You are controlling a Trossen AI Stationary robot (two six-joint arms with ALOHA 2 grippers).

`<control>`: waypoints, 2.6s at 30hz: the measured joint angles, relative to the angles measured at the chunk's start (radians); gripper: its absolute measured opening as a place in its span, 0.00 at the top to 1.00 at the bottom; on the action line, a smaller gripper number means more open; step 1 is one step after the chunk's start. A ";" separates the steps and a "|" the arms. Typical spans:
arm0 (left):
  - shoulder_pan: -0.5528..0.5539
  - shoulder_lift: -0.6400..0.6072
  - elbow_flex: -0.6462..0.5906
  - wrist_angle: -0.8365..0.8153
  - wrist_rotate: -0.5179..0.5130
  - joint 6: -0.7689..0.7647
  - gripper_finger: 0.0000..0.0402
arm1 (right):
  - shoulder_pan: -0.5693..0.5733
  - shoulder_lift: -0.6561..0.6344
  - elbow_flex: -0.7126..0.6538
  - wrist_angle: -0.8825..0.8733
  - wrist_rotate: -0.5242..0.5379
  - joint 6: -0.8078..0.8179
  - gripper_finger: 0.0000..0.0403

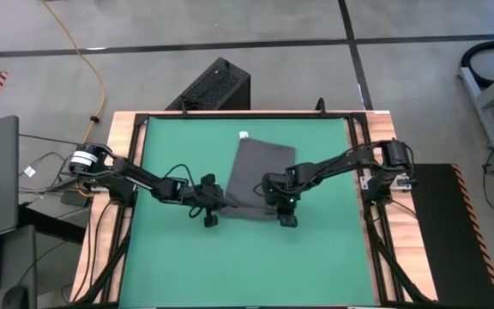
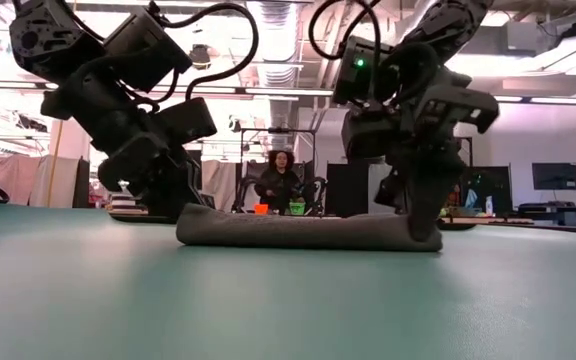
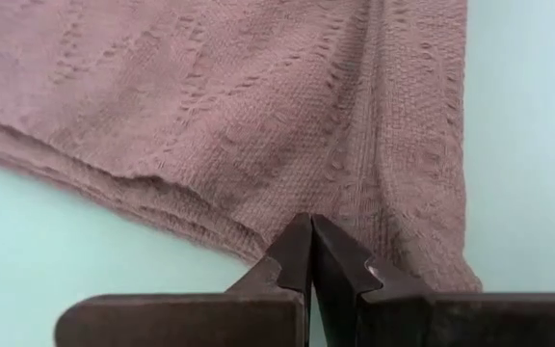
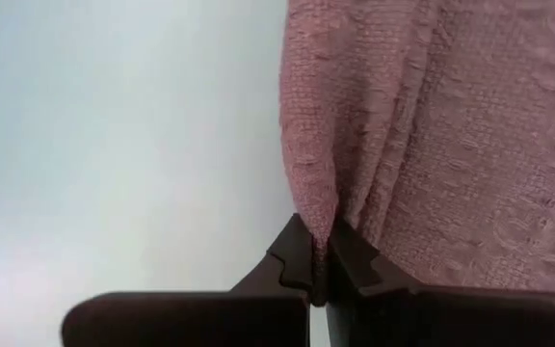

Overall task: Roll towel
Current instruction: Roll the microfiber towel

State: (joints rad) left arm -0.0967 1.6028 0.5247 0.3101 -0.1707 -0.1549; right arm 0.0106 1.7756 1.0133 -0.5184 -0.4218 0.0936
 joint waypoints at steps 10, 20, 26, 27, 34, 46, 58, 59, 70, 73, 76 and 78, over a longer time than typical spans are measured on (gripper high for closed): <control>-0.021 -0.083 0.015 -0.008 0.017 -0.039 1.00 | -0.049 -0.040 0.023 -0.063 0.022 -0.026 0.95; 0.069 -0.207 0.027 0.101 0.035 0.192 1.00 | -0.043 -0.041 0.023 -0.094 0.079 -0.115 0.95; 0.091 -0.073 0.028 0.226 0.146 0.180 1.00 | -0.043 -0.041 0.023 -0.112 0.081 -0.124 0.95; 0.089 -0.057 0.027 0.229 0.148 0.181 1.00 | -0.044 -0.041 0.023 -0.111 0.081 -0.126 0.95; 0.089 0.039 0.036 0.246 0.167 0.204 1.00 | -0.044 -0.042 0.024 -0.109 0.084 -0.130 0.95; 0.100 0.102 0.035 0.196 0.197 0.196 1.00 | -0.044 -0.042 0.024 -0.110 0.075 -0.131 0.95; 0.101 0.101 0.036 0.153 0.220 0.136 1.00 | -0.047 -0.065 0.025 -0.119 -0.005 -0.124 0.95; 0.101 0.101 0.035 0.148 0.227 0.121 1.00 | -0.051 -0.075 0.025 -0.120 -0.014 -0.124 0.95; 0.100 0.101 0.010 0.146 0.235 0.054 1.00 | -0.122 -0.135 0.026 -0.183 -0.101 -0.102 0.95; 0.100 0.101 0.010 0.146 0.230 0.039 1.00 | -0.123 -0.099 0.026 -0.184 -0.150 -0.102 0.95; 0.100 0.101 0.010 0.145 0.230 0.032 1.00 | -0.123 -0.067 0.026 -0.185 -0.192 -0.101 0.95; 0.100 0.101 0.010 0.144 0.230 0.023 1.00 | -0.125 -0.055 0.026 -0.187 -0.220 -0.099 0.95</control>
State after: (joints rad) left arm 0.0029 1.7035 0.5346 0.4539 0.0593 -0.1316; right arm -0.1149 1.7209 1.0393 -0.7049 -0.6421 -0.0053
